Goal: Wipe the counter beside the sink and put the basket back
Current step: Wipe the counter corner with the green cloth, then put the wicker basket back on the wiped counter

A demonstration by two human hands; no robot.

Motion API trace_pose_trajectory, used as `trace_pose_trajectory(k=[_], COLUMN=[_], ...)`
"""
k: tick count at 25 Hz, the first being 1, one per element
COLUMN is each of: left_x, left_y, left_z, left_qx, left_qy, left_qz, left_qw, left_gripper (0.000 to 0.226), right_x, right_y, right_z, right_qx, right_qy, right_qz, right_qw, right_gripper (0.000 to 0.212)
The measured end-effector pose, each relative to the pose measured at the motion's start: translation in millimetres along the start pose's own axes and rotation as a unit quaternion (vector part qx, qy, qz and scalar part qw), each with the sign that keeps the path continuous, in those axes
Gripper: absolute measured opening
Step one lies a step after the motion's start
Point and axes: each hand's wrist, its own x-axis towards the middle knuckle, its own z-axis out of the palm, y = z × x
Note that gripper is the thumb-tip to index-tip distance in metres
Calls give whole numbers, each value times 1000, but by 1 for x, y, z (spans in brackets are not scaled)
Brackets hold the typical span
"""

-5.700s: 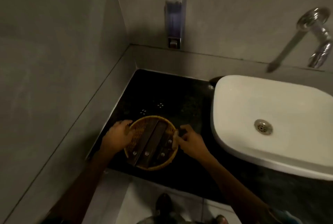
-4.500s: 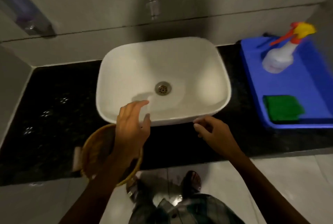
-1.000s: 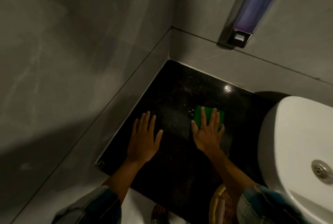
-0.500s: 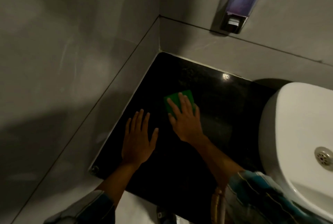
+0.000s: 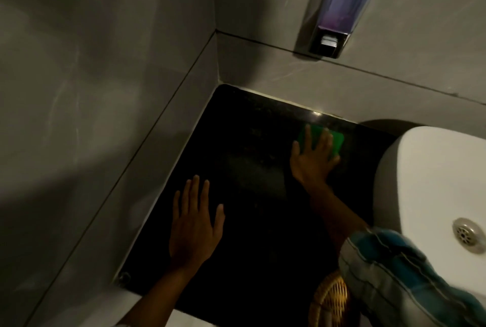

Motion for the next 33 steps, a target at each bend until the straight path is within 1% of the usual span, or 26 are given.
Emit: trace_pose_trajectory(k=[2,4,5,7,8,9,10,11,13,14,15,16,17,19,20,22,24,25,26,28,29,31,32,33], left_x=[3,3,3,3,3,3,2,1,0,0,1,1,2,-2,-4,-4,-4,-5,-11,-38,-54,-88,-102,-113], left_y=[-2,-3,-1,0,0,0,0,0,1,2,1,1,3,6,8,9,13,21,34,70,89,119,129,135], left_z=[3,3,1,-2,-4,-6,-8,-10,-12,-13,-13,-13,-14,-18,-20,-26,-35,-40,-43,-45,-45,-43,-40,-38], left_qx=[-1,1,3,5,3,-3,-14,-26,-47,-51,-49,-43,-41,-54,-67,-90,-101,-98,-96,-139,-172,-201,-202,-204], left_qy=[-5,-8,-9,-15,-18,-20,-23,-30,-41,-41,-38,-34,-29,-35,-43,-54,-71,-75,-76,-98,-126,-192,-227,-263], left_qz=[0,-2,-1,-1,-1,0,2,5,12,11,8,6,6,6,6,0,-20,-20,-6,30,37,42,51,61], left_qw=[1000,1000,1000,1000,1000,1000,1000,999,998,998,998,998,999,998,997,995,992,992,992,985,976,960,951,941], left_gripper=[64,63,63,63,64,65,66,67,69,70,71,71,71,69,69,67,61,58,56,49,42,30,29,31], right_x=[8,-6,-21,-59,-70,-74,-74,-73,-68,-66,-63,-61,-58,-57,-62,-87,-134,-161,-187,-231,-247,-269,-276,-279], right_y=[-43,-92,-113,-134,-131,-118,-100,-76,-24,-4,8,12,11,6,6,20,51,72,96,147,171,211,223,229], right_z=[15,30,35,43,43,40,35,30,15,9,4,-1,-7,-30,-45,-79,-114,-130,-146,-176,-187,-199,-200,-197], right_qx=[-6,-17,-24,-41,-50,-50,-44,-39,-35,-31,-23,-17,-11,37,66,140,219,238,233,171,121,11,-8,7], right_qy=[-24,-68,-96,-152,-159,-147,-125,-100,-40,-27,-38,-61,-88,-156,-160,-123,-117,-110,-96,-83,-82,-98,-114,-134], right_qz=[-63,-165,-232,-359,-399,-417,-407,-366,-223,-152,-101,-79,-79,-82,-91,-144,-185,-179,-156,-79,-33,54,89,114], right_qw=[998,984,968,920,902,895,904,924,973,988,994,995,993,984,981,972,951,948,955,979,989,994,990,984], right_gripper=[59,59,58,57,56,55,56,57,58,57,57,58,59,64,66,66,54,44,31,11,10,20,23,21])
